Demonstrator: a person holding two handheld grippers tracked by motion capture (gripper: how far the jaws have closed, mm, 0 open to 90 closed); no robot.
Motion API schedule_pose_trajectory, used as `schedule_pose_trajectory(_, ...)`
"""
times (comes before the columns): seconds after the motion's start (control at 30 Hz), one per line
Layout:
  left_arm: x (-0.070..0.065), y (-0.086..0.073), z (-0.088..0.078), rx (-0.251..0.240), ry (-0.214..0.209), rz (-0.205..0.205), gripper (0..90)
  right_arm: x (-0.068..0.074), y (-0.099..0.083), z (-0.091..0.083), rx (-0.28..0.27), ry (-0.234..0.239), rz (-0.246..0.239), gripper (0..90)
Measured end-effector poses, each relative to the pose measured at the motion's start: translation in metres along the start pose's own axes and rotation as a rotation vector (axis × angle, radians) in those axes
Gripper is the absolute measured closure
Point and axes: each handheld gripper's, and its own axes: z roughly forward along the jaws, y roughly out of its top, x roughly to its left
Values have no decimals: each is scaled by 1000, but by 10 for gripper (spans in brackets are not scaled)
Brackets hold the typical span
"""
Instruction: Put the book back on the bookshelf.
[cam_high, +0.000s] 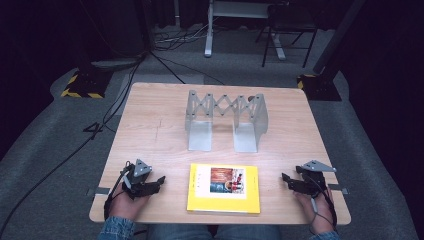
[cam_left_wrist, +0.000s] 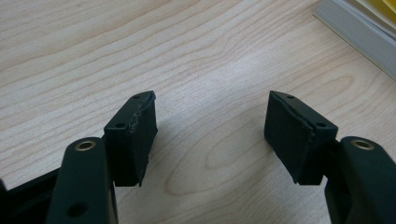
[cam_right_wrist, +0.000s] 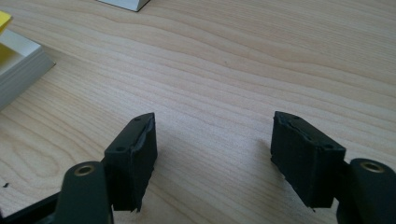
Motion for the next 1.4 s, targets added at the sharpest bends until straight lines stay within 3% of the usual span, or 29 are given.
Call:
schedule_pose_trajectory(0.3, 1, 0, -3, 11, -4, -22, 408, 1, -1, -1, -6, -19, -1, 316)
schedule_pose_trajectory(0.4, 2, 2, -6, 26, -29, -63, 424, 0, -1, 0, 3, -25, 21, 285)
schedule_pose_trajectory(0.63, -9, 14, -13, 15, -98, -71, 435, 0, -1, 0, 4, -30, 26, 281)
schedule_pose_trajectory(0.87, -22, 28, -13, 4, -146, -39, 441, 0, -1, 0, 4, -30, 26, 281)
schedule_pose_trajectory(1.13, -35, 36, -16, -36, -198, -45, 430, 0, -1, -1, 4, -32, 26, 279)
schedule_pose_trajectory(1.4, -57, 42, -10, -28, -250, -24, 407, 0, -1, 0, 5, -32, 28, 279)
